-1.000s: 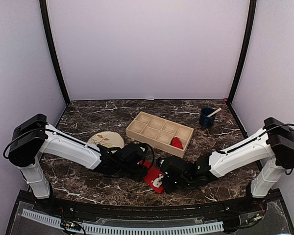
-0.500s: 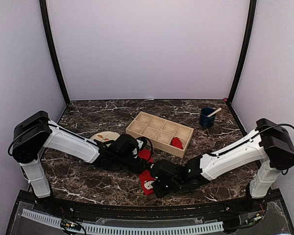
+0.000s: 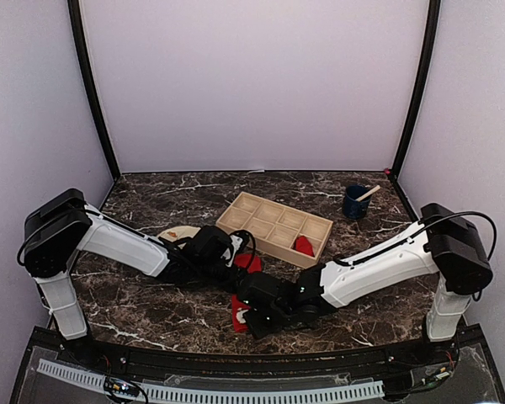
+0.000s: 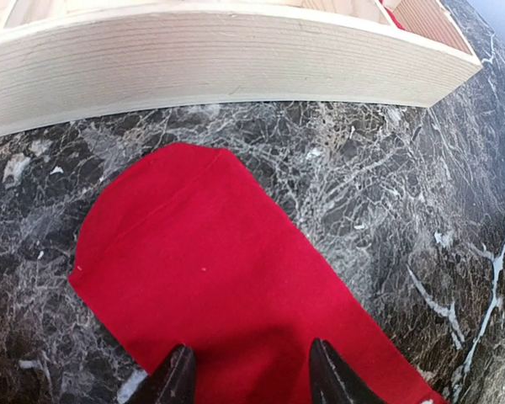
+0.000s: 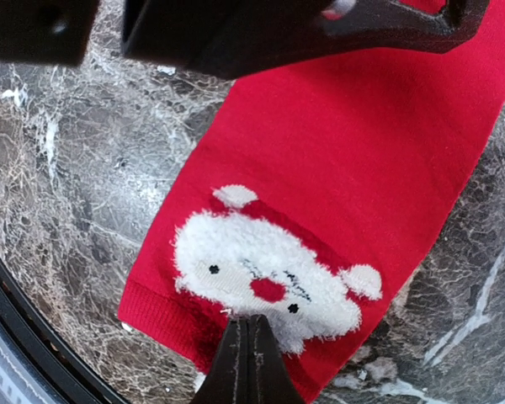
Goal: Roll the socks
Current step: Rotate the sock at the center of the board, then pick up the sock from the center of the board.
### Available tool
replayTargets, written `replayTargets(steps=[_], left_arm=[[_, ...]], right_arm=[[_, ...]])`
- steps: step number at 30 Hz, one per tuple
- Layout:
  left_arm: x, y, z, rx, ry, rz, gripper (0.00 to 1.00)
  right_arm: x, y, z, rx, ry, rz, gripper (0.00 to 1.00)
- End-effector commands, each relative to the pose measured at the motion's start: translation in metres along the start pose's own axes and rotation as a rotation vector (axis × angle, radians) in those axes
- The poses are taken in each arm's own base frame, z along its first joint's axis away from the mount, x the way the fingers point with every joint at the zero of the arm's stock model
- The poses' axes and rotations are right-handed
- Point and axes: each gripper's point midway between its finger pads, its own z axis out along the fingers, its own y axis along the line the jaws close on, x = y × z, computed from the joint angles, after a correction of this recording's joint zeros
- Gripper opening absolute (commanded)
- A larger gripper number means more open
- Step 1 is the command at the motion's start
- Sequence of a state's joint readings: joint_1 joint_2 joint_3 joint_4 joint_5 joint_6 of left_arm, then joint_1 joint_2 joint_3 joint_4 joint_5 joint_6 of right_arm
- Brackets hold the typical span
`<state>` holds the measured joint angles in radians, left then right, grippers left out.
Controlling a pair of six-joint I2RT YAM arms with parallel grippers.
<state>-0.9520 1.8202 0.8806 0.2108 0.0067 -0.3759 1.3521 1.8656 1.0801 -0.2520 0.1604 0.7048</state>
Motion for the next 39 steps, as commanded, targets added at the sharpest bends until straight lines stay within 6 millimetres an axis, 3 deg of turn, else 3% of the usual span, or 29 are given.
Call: replayTargets(steps=[1, 5, 12, 16, 20, 25, 27, 30, 39], left_arm=[[0.006, -0.016, -0.004, 0.05, 0.002, 0.038, 0.48], [-0.003, -0.018, -0.015, 0.051, -0.028, 0.035, 0.48], [-0.027, -0.029, -0.038, 0.086, -0.098, 0.034, 0.51], [-0.042, -0.036, -0.052, 0.107, -0.142, 0.033, 0.55], [-0.054, -0.036, -0.072, 0.099, -0.184, 0.018, 0.59], [-0.037, -0.012, -0.092, 0.022, -0.208, -0.047, 0.66], [-0.025, 0.002, -0.097, -0.032, -0.195, -0.092, 0.67], [-0.003, 0.021, -0.103, -0.1, -0.165, -0.16, 0.67], [0.027, 0.032, -0.117, -0.091, -0.159, -0.266, 0.67]], right_arm=[[-0.038, 0.037, -0.009, -0.09, -0.1, -0.107, 0.0], [-0.054, 0.043, -0.024, -0.076, -0.149, -0.164, 0.0], [-0.075, 0.054, -0.055, -0.087, -0.222, -0.26, 0.22], [-0.078, 0.048, -0.068, -0.049, -0.234, -0.308, 0.32], [-0.07, 0.028, -0.079, 0.013, -0.242, -0.377, 0.41], [-0.042, 0.006, -0.081, 0.025, -0.223, -0.502, 0.45], [-0.032, 0.002, -0.075, 0.025, -0.208, -0.554, 0.45], [-0.029, 0.0, -0.08, 0.013, -0.223, -0.619, 0.45], [-0.015, 0.003, -0.063, -0.027, -0.171, -0.733, 0.45]])
